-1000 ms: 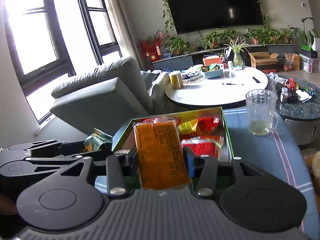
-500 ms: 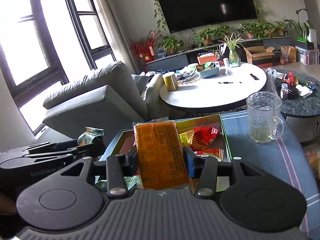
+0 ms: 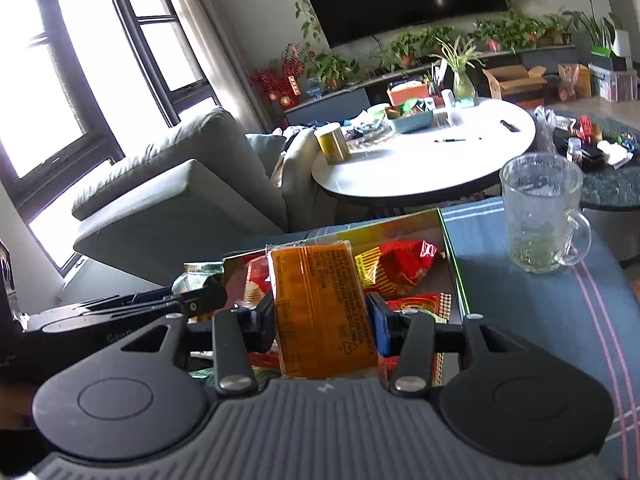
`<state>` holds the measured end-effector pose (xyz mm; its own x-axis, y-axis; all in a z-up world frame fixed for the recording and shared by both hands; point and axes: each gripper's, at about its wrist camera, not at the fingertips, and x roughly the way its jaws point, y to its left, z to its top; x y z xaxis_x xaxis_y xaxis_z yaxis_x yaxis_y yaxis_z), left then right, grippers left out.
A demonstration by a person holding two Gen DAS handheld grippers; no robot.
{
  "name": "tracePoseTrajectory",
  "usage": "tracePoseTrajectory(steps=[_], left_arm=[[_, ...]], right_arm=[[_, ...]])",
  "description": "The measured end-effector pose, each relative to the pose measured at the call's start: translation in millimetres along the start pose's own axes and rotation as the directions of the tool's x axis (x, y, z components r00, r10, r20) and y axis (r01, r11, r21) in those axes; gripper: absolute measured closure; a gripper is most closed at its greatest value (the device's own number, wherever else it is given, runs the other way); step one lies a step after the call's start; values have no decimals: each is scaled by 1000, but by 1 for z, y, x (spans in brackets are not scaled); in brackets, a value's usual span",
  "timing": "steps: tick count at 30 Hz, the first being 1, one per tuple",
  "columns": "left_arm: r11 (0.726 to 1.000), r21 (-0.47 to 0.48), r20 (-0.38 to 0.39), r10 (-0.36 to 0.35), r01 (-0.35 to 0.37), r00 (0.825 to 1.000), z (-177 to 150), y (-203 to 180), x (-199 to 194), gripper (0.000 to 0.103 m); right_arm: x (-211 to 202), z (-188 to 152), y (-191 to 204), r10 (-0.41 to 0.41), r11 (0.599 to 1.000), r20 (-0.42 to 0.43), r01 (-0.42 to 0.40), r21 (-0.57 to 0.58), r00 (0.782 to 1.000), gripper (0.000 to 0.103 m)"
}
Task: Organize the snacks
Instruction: 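Lower both packs into the green box and open both grippers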
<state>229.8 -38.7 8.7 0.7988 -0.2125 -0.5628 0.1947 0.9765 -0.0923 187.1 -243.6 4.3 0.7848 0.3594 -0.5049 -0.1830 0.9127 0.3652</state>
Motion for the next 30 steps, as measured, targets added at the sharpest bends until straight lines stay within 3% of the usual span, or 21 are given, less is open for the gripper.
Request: tracePoseTrajectory(steps=[13, 30], left_arm=[[1000, -19, -33, 23, -24, 999, 0, 13, 29, 51], [999, -10, -37, 44, -44, 998, -1, 17, 26, 46]], right_arm=[[19, 1, -1, 15, 1000, -34, -15, 9, 999, 34], [24, 4, 3, 17, 1000, -36, -17, 13, 999, 34]])
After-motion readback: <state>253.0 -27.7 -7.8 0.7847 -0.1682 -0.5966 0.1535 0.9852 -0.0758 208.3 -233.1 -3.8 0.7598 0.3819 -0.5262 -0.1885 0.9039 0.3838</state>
